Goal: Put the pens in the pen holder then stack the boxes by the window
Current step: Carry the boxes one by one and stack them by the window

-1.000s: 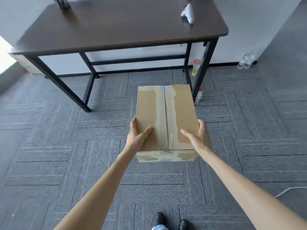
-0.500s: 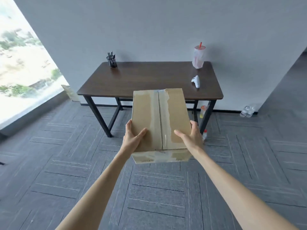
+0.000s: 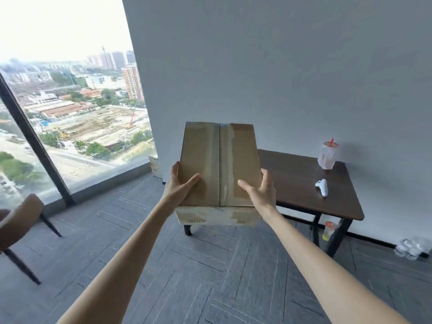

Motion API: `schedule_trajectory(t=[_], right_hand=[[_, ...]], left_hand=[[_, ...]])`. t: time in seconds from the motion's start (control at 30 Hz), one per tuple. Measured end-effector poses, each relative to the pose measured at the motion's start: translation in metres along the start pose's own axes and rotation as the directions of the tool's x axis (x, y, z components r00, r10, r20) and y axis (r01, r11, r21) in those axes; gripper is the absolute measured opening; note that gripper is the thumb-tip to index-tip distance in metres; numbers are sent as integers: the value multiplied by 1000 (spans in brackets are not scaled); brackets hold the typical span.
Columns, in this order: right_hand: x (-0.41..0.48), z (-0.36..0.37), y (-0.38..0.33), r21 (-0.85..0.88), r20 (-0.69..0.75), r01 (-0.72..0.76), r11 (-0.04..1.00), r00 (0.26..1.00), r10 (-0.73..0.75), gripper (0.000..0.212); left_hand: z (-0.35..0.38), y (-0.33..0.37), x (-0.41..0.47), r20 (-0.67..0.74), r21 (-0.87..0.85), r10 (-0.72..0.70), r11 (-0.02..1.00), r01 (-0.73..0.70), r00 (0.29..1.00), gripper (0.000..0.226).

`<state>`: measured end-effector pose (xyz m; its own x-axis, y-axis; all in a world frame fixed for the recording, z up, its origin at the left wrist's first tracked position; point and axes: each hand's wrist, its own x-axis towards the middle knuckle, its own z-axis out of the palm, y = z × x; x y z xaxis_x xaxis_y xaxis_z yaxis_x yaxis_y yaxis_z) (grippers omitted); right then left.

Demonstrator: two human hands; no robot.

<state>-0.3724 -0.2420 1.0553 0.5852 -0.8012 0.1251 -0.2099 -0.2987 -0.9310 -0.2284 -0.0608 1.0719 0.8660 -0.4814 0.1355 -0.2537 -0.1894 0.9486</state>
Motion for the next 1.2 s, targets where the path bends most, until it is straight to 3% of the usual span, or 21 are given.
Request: schedule_trajectory(t=[0.3, 0.73, 0.83, 1.2], right_hand=[[46, 143, -103, 92, 102, 124, 988, 986, -133, 82], [107, 413, -249, 215, 150, 223, 951, 955, -258, 73], [115, 463, -271, 185, 172, 249, 951, 944, -281, 71], [214, 638, -307, 189, 233, 289, 939, 915, -328, 70]], left_hand=[[-150, 1, 86, -154, -54, 54, 997, -63, 987, 80], [-400, -46, 242, -309, -5, 163, 985, -173, 937, 84], [-443, -62, 264, -349, 3, 159, 986, -168, 924, 90], [-538, -132, 401, -425, -19, 140, 986, -163, 894, 81]])
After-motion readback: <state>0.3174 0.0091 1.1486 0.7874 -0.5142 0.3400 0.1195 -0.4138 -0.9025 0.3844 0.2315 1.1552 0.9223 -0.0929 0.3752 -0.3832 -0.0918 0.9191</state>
